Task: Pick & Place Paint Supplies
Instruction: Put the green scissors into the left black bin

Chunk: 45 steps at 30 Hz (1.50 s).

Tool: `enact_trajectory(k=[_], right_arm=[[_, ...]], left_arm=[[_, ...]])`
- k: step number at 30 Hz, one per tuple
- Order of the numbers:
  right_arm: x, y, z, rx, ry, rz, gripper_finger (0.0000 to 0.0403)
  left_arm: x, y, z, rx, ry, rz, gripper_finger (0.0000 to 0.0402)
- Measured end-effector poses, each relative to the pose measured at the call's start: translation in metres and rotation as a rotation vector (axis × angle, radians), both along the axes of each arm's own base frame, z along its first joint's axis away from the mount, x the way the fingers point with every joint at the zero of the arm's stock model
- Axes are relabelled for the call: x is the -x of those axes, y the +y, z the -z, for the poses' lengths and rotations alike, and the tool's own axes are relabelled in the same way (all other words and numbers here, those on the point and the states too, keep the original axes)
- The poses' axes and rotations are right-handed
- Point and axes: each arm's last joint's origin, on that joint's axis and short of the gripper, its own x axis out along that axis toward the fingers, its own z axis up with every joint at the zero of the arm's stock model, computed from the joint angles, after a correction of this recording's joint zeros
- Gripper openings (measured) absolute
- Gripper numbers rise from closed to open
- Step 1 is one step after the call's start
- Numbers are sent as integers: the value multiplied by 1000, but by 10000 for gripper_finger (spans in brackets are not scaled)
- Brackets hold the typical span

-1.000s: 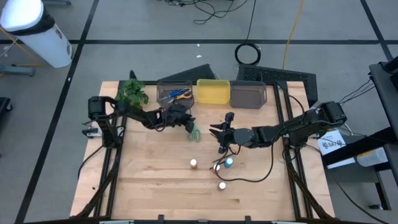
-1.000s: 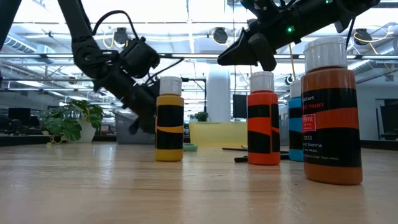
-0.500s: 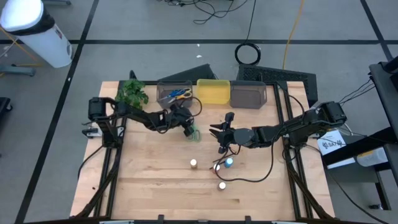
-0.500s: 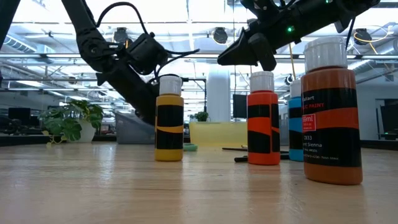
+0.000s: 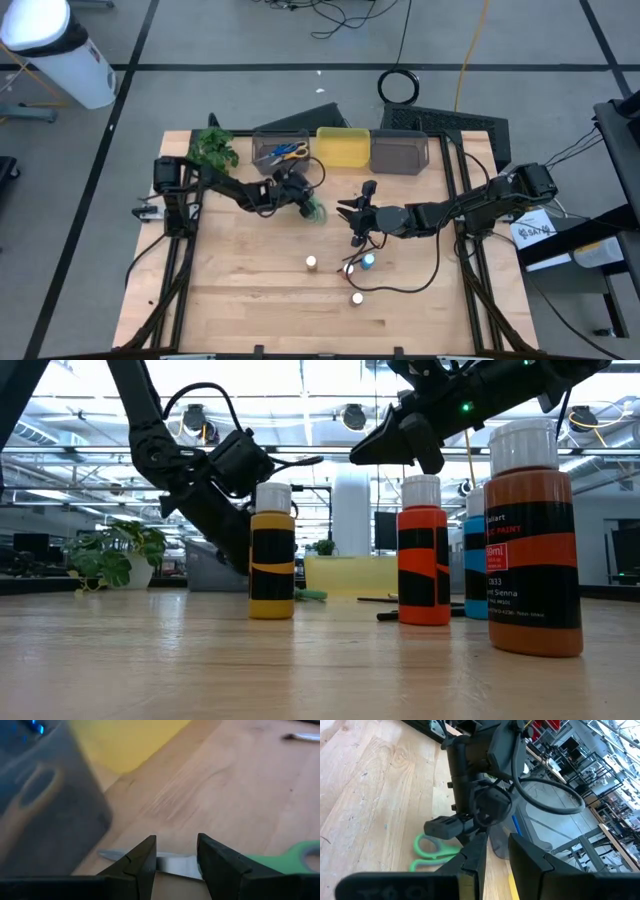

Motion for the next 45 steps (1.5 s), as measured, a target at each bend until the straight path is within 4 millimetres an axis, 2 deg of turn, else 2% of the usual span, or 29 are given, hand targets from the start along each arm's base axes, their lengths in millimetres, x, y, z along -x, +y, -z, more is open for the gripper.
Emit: enact_trajectory(k=[7, 12, 17, 21, 25, 29, 32, 37, 45], right_arm=[[0, 0, 0, 1, 6, 0, 70], [0, 0, 1, -4, 4, 1, 70], [-1, -2, 1, -188, -52, -31, 70], [-4, -12, 2, -391, -82, -86, 74], [-8, -24, 11, -508, -64, -68, 105], [-13, -27, 24, -505, -34, -53, 158], [-18, -26, 40, -502, 20, -45, 199], [-37, -25, 58, -530, 116, -81, 225], [-82, -21, 79, -531, 358, -37, 197]], left_arm=[[9, 3, 1, 289, -95, -256, 154], [10, 5, 2, 446, -128, -273, 154], [10, 5, 3, 459, -125, -254, 154], [10, 5, 3, 455, -124, -248, 154], [10, 5, 3, 449, -122, -240, 154], [10, 8, 3, 463, -127, -239, 154], [11, 9, 3, 475, -130, -236, 154], [10, 10, 3, 475, -136, -235, 154], [10, 10, 3, 469, -131, -216, 154]])
